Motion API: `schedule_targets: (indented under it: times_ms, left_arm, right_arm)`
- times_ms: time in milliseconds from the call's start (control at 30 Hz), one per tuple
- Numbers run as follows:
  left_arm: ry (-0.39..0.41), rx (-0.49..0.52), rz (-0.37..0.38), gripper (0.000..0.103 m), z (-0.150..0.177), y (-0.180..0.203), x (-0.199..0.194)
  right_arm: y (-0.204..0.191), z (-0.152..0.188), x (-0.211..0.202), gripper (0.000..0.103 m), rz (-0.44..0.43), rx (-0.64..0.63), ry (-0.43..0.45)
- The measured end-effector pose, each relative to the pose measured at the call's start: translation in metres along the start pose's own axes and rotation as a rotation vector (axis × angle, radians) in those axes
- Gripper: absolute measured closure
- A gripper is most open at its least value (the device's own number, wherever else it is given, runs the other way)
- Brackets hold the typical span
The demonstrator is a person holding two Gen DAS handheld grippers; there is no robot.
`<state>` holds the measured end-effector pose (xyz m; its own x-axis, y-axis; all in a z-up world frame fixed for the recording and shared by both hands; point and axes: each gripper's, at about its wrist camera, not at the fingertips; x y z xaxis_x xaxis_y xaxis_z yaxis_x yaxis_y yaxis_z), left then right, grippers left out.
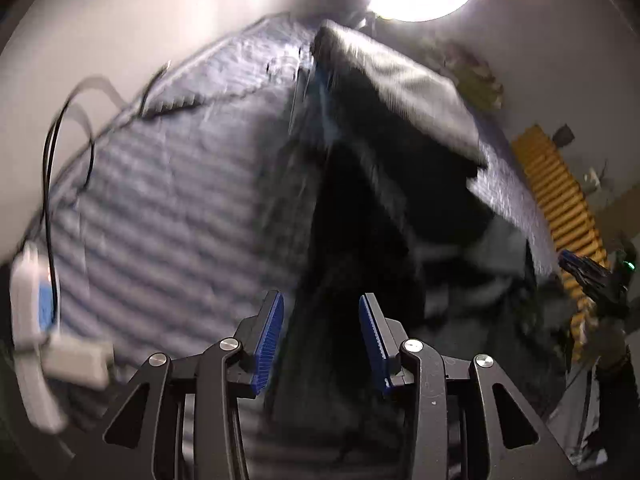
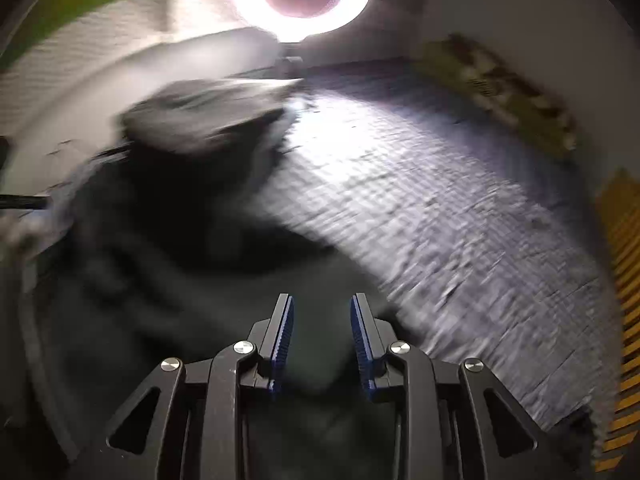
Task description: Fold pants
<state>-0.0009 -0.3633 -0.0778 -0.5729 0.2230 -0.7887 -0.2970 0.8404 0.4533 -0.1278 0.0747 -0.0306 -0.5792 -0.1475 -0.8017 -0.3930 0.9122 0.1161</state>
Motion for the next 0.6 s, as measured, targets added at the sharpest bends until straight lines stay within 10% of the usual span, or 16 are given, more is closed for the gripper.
schedule_targets:
  times_ms: [300, 400, 600]
  left_arm:
    - [-0.045, -0.089, 0.063, 0.068, 0.03, -0.022, 0.04]
    - [-0.024, -0.025, 0.014, 0.095, 0.034, -0.011, 0.036]
    - [-0.014, 0.012, 0.002, 0.098, 0.045, -0.002, 0.008]
  right_arm:
    - [-0.137, 0.147, -0.02, 0.076, -0.244, -0.1, -0.167]
    - [-0.169, 0.163, -0.011, 0.076, -0.249, -0.141, -0.184]
    - [-0.203, 0.161, 0.008, 0.077, -0.215, -0.238, -0.198]
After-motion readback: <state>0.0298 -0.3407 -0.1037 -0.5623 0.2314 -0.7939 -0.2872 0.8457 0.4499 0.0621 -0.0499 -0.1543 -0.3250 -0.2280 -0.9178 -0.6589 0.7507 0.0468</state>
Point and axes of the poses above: each gripper's, at about its wrist camera, not at the fingertips, and x roughly the way its jaws point, y to its right, z to its underside, and after that the axes turned 3 degrees about z, right-handed
